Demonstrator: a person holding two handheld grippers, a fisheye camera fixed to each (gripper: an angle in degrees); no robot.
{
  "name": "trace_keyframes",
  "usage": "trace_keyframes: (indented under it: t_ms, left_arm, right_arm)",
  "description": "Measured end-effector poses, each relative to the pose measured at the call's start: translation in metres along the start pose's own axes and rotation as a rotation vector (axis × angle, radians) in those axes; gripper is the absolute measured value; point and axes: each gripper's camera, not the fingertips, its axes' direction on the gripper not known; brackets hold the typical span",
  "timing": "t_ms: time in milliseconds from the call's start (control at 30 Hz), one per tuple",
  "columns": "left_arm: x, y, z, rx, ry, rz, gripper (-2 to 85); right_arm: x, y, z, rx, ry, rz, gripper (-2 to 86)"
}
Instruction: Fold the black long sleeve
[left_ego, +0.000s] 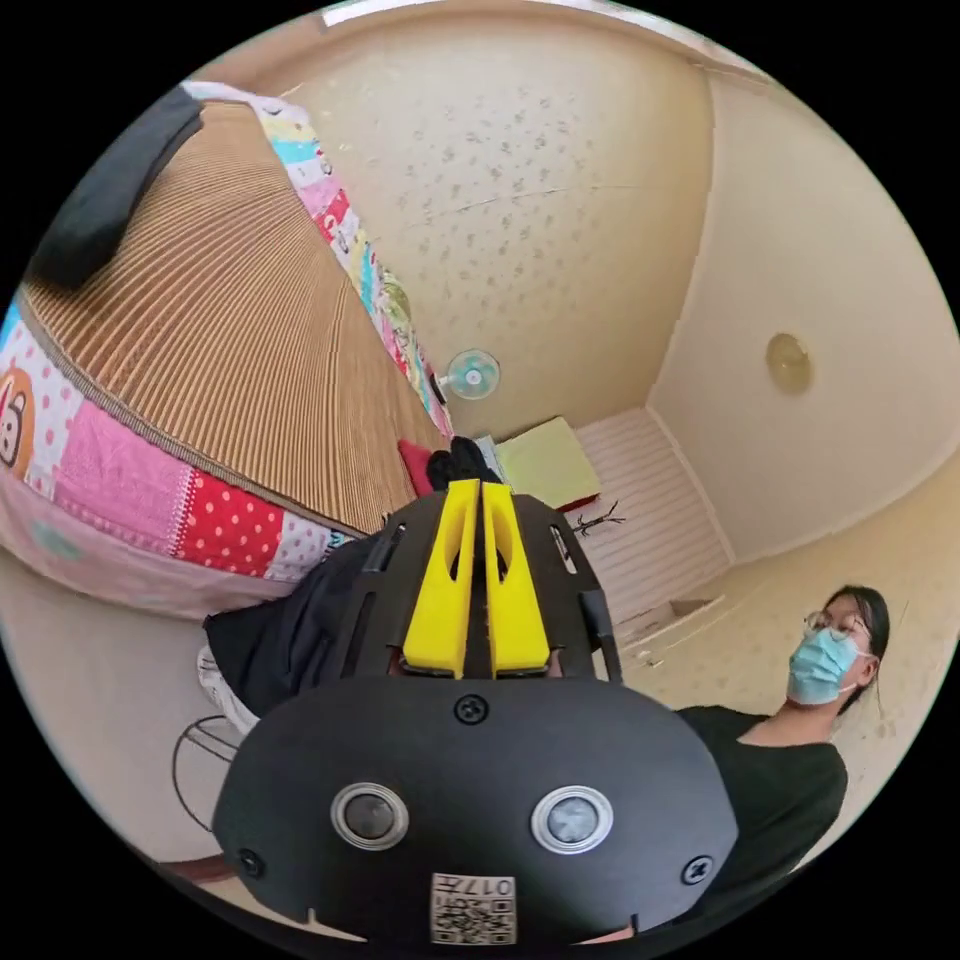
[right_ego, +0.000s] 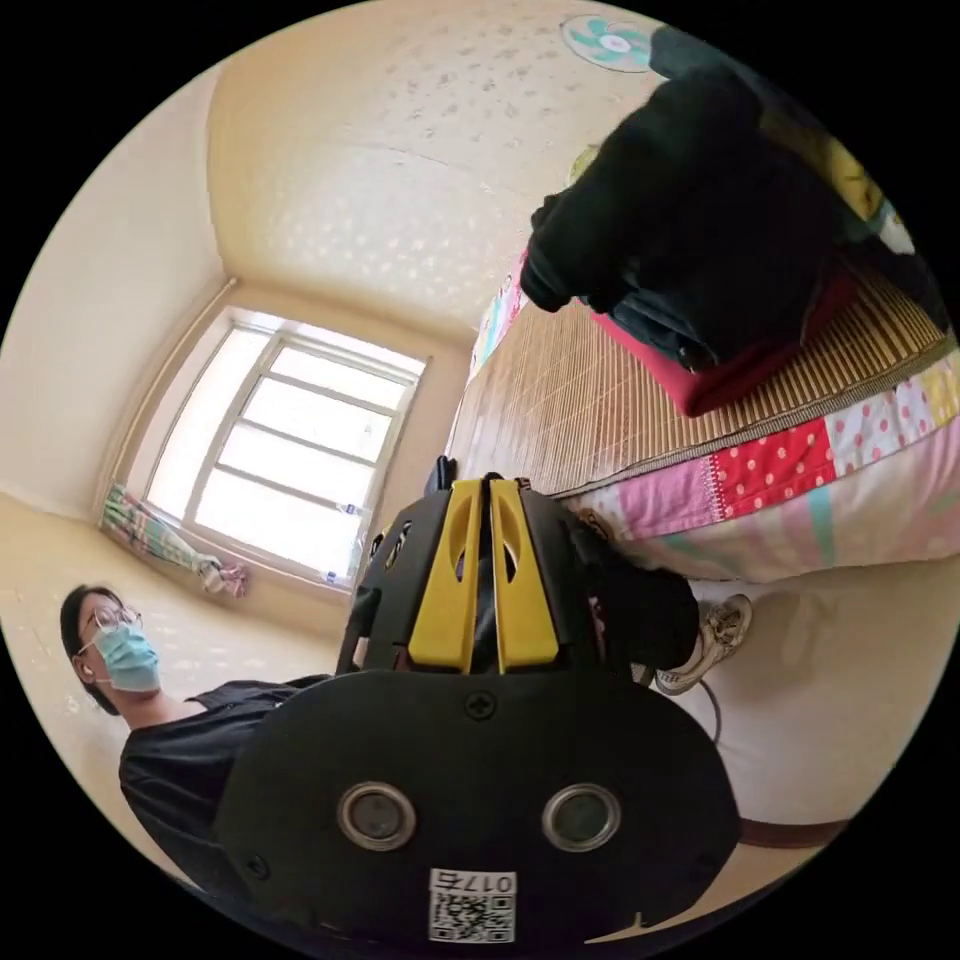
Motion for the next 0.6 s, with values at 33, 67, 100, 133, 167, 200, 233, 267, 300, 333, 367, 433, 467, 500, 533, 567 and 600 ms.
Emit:
trace_keyframes:
  t_ms: [33, 67, 100, 133, 167, 200, 233, 267, 300, 333, 367, 433, 467, 500, 533, 567, 600]
  left_arm:
    - [-0.034, -0.011, 0.005, 0.065, 0.037, -0.083, 6.5]
    - [-0.048, -0.014, 0.006, 0.092, 0.059, -0.119, 9.1]
    - [-0.071, -0.016, 0.008, 0.126, 0.090, -0.169, 10.8]
    - [-0.082, -0.013, 0.009, 0.133, 0.089, -0.182, 11.8]
    - [-0.084, -0.010, 0.009, 0.127, 0.072, -0.174, 12.0]
    - [-0.083, -0.003, 0.011, 0.083, 0.016, -0.151, 12.6]
    - [-0.081, 0.006, 0.015, 0.014, -0.050, -0.127, 13.4]
    - [-0.080, 0.012, 0.017, -0.025, -0.082, -0.118, 14.4]
    - [-0.078, 0.026, 0.021, -0.106, -0.141, -0.108, 16.5]
    - [-0.079, 0.042, 0.025, -0.185, -0.187, -0.111, 18.2]
    - [-0.079, 0.051, 0.027, -0.217, -0.203, -0.113, 19.1]
    - [-0.081, 0.084, 0.027, -0.282, -0.247, -0.142, 20.7]
    - [-0.082, 0.092, 0.025, -0.281, -0.255, -0.155, 20.9]
    - [-0.083, 0.106, 0.023, -0.267, -0.254, -0.184, 21.0]
    - [-0.085, 0.119, 0.021, -0.243, -0.238, -0.221, 20.8]
    - [-0.087, 0.125, 0.021, -0.231, -0.227, -0.246, 20.1]
    - [-0.092, 0.135, 0.025, -0.227, -0.205, -0.306, 18.6]
  right_arm:
    - [0.031, -0.009, 0.010, 0.057, -0.018, 0.085, 4.6]
    - [0.054, -0.011, 0.016, 0.122, -0.031, 0.145, 6.1]
    - [0.063, -0.009, 0.018, 0.146, -0.027, 0.172, 7.0]
    - [0.077, -0.004, 0.023, 0.173, -0.007, 0.230, 8.4]
    - [0.084, 0.005, 0.029, 0.168, 0.011, 0.256, 9.5]
    - [0.085, 0.009, 0.033, 0.152, 0.015, 0.254, 9.7]
    - [0.085, 0.018, 0.044, 0.089, 0.014, 0.235, 10.1]
    - [0.084, 0.029, 0.056, 0.014, 0.015, 0.218, 10.3]
    - [0.083, 0.035, 0.061, -0.024, 0.019, 0.206, 10.4]
    - [0.079, 0.047, 0.071, -0.091, 0.039, 0.174, 10.4]
    - [0.073, 0.057, 0.080, -0.155, 0.077, 0.145, 10.4]
    - [0.062, 0.066, 0.091, -0.227, 0.146, 0.101, 10.5]
    - [0.052, 0.067, 0.097, -0.249, 0.183, 0.070, 10.6]
    - [0.045, 0.066, 0.100, -0.249, 0.201, 0.051, 10.6]
    - [0.029, 0.061, 0.107, -0.239, 0.231, 0.002, 10.7]
    - [0.009, 0.053, 0.116, -0.228, 0.246, -0.055, 10.6]
    - [-0.001, 0.048, 0.122, -0.227, 0.247, -0.086, 10.6]
